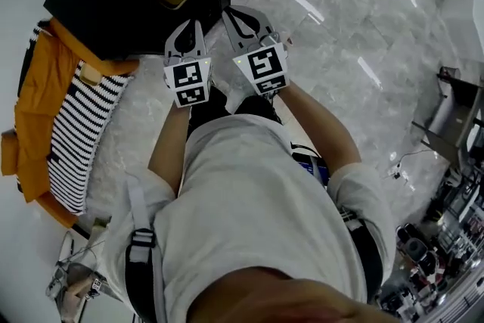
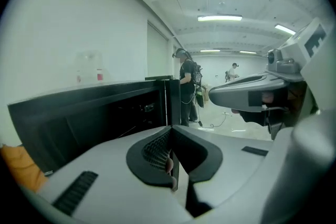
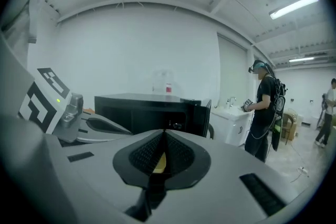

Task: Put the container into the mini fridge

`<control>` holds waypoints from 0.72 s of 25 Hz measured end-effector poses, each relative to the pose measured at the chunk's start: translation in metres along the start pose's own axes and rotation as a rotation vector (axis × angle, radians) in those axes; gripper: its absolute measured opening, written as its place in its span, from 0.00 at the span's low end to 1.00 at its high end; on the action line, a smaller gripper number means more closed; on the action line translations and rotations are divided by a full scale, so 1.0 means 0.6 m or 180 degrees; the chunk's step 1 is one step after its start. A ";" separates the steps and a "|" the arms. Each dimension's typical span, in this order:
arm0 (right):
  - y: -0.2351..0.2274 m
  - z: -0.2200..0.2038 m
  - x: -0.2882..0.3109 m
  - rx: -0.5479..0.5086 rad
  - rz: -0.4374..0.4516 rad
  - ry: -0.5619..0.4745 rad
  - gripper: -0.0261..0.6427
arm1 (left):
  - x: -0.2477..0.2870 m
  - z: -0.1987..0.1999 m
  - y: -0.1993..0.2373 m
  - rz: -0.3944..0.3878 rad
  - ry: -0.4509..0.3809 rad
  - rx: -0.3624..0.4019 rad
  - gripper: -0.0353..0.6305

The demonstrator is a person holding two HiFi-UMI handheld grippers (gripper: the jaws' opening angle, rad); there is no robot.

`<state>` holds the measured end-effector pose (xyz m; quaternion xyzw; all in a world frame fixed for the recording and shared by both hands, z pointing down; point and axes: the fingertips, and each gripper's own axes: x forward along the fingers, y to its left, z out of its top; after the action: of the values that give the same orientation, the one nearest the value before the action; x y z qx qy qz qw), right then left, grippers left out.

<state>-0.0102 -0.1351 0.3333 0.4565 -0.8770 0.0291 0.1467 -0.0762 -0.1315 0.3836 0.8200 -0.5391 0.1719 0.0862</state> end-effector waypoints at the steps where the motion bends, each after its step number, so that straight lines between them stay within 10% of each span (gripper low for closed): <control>1: -0.003 0.003 -0.013 -0.0051 0.0036 -0.0020 0.10 | -0.009 0.005 -0.010 0.0039 -0.0019 -0.0024 0.07; 18: -0.025 0.031 -0.230 0.0034 0.0608 -0.0534 0.09 | -0.180 0.080 -0.208 0.0850 -0.0449 -0.0254 0.07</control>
<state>0.0720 -0.0377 0.2751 0.3725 -0.9256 0.0093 0.0670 0.0083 -0.0044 0.3039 0.7470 -0.6544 0.1022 0.0570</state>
